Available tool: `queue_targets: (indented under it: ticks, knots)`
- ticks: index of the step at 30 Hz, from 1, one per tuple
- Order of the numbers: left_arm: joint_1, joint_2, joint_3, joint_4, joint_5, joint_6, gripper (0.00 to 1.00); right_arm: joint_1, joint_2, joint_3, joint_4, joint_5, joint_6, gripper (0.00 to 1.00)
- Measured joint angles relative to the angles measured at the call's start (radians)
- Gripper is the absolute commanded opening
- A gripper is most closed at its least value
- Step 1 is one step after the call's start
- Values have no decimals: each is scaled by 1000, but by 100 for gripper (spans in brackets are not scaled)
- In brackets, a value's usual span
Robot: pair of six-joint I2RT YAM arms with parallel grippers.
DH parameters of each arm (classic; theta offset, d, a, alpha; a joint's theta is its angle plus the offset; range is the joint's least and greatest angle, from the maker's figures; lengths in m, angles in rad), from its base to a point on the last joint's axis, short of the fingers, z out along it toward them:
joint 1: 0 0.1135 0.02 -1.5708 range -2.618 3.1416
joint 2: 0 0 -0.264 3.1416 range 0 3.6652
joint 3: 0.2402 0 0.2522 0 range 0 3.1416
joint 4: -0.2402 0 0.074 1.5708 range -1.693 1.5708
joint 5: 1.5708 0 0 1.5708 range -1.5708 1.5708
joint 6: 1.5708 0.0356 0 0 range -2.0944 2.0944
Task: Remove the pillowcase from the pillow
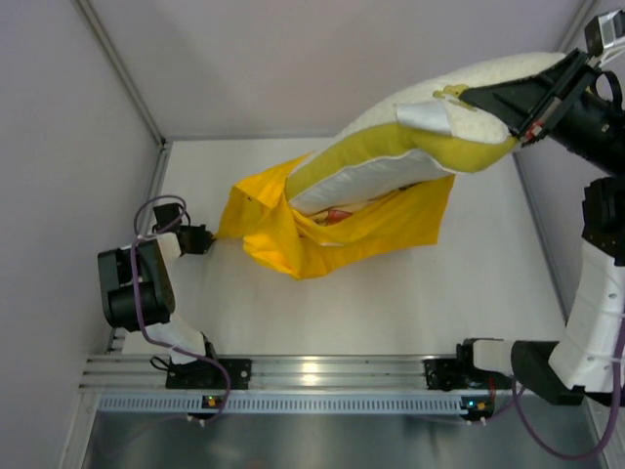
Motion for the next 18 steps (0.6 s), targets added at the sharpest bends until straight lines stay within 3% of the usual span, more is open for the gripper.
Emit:
queue_targets:
  ticks: [3, 5, 13, 18]
  knots:
    - [14, 2, -3, 2, 15, 0, 0, -35, 138, 186, 12, -20, 70, 0]
    - [31, 9, -5, 13, 37, -3, 0, -95, 192, 225, 69, -47, 143, 0]
    - [101, 38, -6, 61, 105, -8, 0, -426, 221, -5, 578, -179, 595, 0]
    - [138, 40, -6, 76, 95, -8, 0, -603, 240, -7, 848, -195, 764, 0]
